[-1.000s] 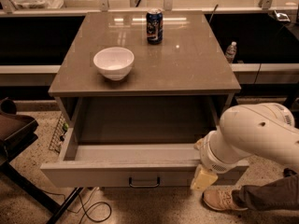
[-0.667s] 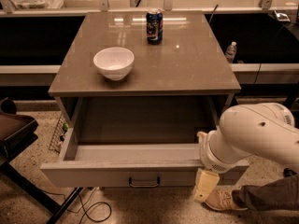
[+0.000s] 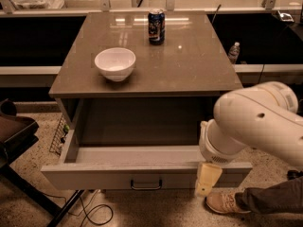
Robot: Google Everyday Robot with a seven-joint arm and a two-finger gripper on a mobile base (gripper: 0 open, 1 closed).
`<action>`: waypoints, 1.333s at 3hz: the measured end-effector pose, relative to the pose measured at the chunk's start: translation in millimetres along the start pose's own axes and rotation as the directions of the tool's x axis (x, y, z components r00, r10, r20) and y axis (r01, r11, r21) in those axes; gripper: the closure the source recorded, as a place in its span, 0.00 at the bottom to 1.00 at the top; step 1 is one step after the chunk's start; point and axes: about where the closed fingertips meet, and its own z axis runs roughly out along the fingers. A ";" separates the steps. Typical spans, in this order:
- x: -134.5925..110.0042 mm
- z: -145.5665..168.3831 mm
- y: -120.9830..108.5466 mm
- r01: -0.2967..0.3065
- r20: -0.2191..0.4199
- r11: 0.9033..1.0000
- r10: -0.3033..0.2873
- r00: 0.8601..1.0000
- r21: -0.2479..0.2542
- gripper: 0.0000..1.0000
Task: Open top drawer
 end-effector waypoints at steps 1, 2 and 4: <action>-30.9 -50.2 -25.1 0.053 -0.103 0.996 -0.046 0.994 0.065 0.18; -48.2 -83.0 -54.0 0.104 -0.192 0.992 -0.090 0.977 0.068 0.41; -20.9 -92.9 -103.4 0.147 -0.148 0.987 -0.137 0.979 0.058 0.95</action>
Offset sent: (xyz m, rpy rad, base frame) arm 0.0706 0.0245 0.1498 -0.3519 -0.0065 0.0794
